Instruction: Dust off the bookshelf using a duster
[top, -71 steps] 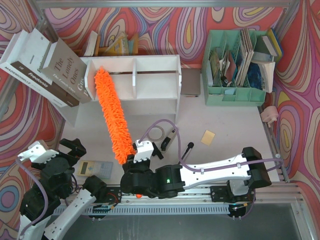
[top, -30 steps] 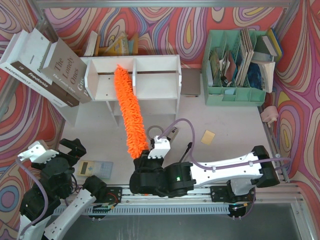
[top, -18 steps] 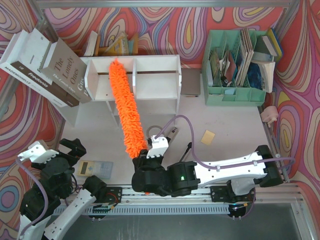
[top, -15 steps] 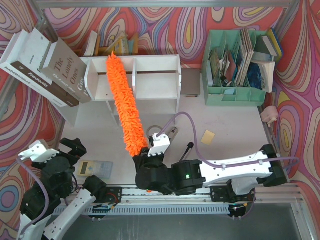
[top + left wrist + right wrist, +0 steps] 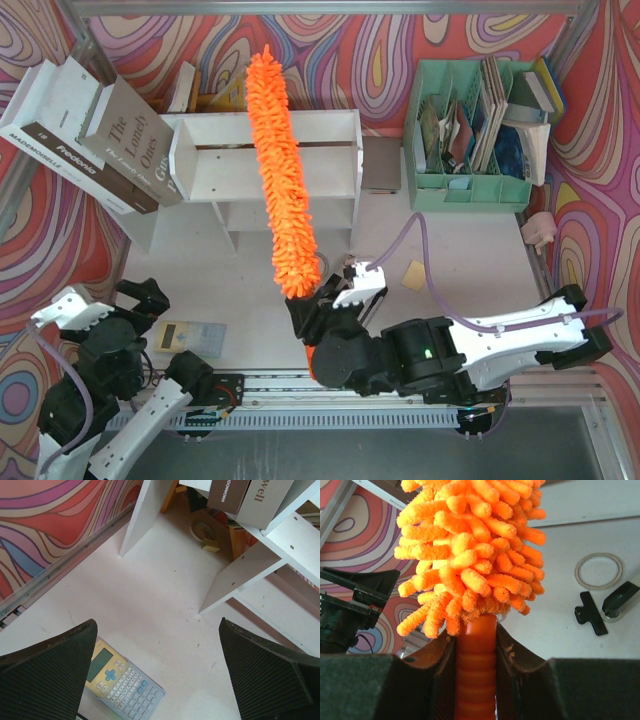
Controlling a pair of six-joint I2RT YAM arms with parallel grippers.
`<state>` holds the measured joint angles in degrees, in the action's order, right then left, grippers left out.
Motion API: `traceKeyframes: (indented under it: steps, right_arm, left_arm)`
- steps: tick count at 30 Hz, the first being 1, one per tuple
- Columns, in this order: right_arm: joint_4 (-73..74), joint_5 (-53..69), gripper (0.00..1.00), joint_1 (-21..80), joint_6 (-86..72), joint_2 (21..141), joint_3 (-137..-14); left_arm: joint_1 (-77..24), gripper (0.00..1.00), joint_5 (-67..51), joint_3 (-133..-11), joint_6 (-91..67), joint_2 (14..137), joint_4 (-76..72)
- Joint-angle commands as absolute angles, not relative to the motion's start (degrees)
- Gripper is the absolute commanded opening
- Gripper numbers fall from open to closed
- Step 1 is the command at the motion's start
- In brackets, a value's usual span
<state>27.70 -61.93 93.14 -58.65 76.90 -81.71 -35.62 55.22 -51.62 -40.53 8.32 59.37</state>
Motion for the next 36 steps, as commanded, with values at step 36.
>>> traceKeyframes:
  steps: [36]
  right_arm:
    - [57.76,-57.10,0.00,94.88,-104.31,84.07,-78.07]
  left_arm:
    - [-35.95,0.98,55.90,-50.97,-40.40,7.01,59.85]
